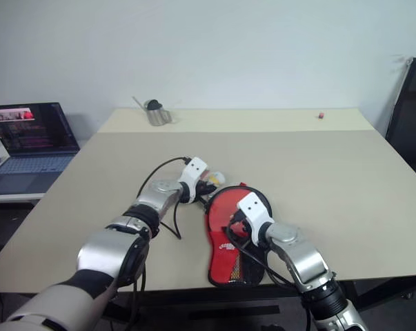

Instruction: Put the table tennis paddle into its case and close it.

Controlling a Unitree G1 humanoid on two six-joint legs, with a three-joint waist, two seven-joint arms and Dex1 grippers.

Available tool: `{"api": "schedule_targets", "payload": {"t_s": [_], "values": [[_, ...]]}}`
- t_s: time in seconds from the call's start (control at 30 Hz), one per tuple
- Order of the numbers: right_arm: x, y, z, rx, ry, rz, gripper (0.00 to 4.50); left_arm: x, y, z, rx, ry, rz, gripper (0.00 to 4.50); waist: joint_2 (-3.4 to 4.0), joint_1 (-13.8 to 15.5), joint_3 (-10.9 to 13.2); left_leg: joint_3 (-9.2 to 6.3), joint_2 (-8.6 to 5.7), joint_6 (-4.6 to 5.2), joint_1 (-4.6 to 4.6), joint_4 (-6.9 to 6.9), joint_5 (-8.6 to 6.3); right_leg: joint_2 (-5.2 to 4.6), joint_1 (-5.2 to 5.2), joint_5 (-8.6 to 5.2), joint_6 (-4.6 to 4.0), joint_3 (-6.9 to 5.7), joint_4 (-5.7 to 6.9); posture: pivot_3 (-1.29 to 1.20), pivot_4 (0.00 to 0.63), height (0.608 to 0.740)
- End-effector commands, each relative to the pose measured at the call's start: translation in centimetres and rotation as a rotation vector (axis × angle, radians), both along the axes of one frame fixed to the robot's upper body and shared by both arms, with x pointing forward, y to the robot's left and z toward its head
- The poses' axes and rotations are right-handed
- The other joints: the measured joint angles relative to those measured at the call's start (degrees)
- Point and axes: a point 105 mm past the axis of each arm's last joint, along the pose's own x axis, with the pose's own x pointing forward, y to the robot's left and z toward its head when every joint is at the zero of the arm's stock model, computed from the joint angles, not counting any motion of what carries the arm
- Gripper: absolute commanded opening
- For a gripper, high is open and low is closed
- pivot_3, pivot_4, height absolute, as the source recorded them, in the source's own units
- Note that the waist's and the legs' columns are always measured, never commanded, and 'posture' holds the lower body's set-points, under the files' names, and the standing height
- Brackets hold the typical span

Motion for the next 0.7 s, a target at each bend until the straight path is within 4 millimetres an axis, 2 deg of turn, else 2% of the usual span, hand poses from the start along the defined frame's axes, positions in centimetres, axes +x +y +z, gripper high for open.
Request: {"api": "schedule_targets", "payload": {"t_s": [0.03,0.2,0.33,0.53,0.63,0.7], "values": [[-1.3,-0.2,-3.4,-0.074,0.107,0.005,4.5,0.5,0.3,0.9,0.075,-0.063,0.001,0.13,-0.01,-0.02,-0.12,0.0,0.0,0.0,0.02,0.0,0.0,0.0,0.01,0.0,0.0,0.0,0.0,0.0,0.15,0.74],[-1.9,-0.1,-4.0,-0.079,0.121,0.0,4.5,0.6,0.5,1.2,0.151,-0.101,-0.018,0.13,0.01,-0.08,-0.29,0.0,0.03,0.05,0.08,-0.01,-0.03,0.05,0.04,0.0,0.0,0.01,0.01,0.0,0.15,0.74],[-2.2,0.0,-4.3,-0.073,0.131,-0.007,4.5,1.0,1.1,2.4,0.162,-0.146,-0.008,0.13,0.02,-0.18,-0.38,0.0,0.04,0.08,0.09,-0.01,-0.04,0.08,0.05,0.0,0.0,0.02,0.01,0.0,0.15,0.74],[-2.2,0.3,-4.5,-0.067,0.138,-0.003,4.5,1.5,2.8,4.0,-0.036,-0.184,0.109,0.13,0.02,-0.35,-0.38,-0.03,0.07,0.08,0.11,0.0,-0.04,0.11,0.06,0.0,-0.01,0.01,0.03,0.0,0.15,0.74],[-2.2,0.5,-4.6,-0.066,0.139,0.0,4.5,1.5,3.3,4.1,-0.194,-0.164,0.168,0.13,0.02,-0.44,-0.39,-0.02,0.08,0.07,0.13,0.0,-0.04,0.11,0.06,0.01,-0.02,0.03,0.03,0.0,0.15,0.74],[-2.1,0.5,-4.7,-0.066,0.14,0.002,4.5,1.3,3.3,3.4,-0.21,-0.15,0.171,0.13,0.02,-0.52,-0.4,-0.02,0.1,0.07,0.16,-0.01,-0.04,0.12,0.07,0.02,-0.03,0.04,0.04,0.0,0.15,0.74]]}}
